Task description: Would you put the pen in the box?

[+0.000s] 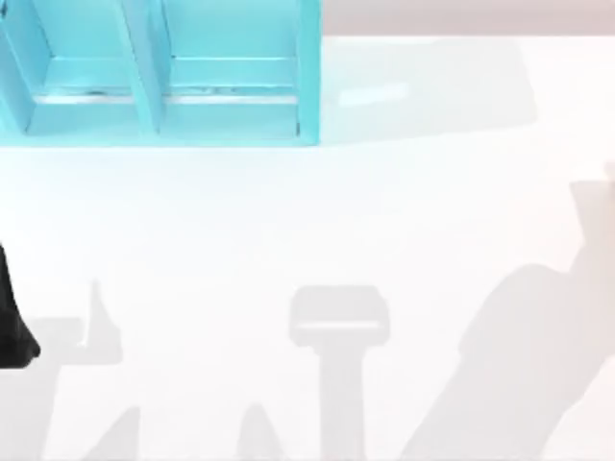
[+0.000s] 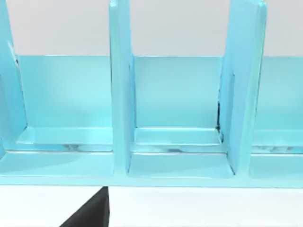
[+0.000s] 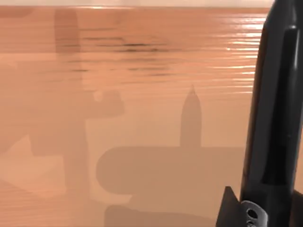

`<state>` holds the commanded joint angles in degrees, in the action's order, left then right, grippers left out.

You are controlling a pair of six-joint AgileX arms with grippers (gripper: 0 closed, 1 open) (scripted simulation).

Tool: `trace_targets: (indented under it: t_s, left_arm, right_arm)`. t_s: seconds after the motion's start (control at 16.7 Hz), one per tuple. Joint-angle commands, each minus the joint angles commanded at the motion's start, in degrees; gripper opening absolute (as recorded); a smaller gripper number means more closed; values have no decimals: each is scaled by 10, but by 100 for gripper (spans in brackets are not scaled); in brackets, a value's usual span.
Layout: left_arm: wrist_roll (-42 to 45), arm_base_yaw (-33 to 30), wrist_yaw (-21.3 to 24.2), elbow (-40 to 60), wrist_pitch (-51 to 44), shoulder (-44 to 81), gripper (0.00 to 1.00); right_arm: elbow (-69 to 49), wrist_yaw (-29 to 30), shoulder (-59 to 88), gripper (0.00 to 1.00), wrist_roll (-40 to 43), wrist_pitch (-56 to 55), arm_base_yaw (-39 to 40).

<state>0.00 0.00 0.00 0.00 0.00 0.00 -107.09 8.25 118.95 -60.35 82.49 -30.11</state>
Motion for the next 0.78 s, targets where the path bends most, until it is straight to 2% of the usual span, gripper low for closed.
trace_targets:
  t_s: [0.3,0.78]
  left_arm:
    - [0,0,0,0,0,0,100]
    - [0,0,0,0,0,0,100]
  right_arm:
    - [16,0,1,0,-10,-17,13]
    - [126,-19,-37,0,-42,-113,45]
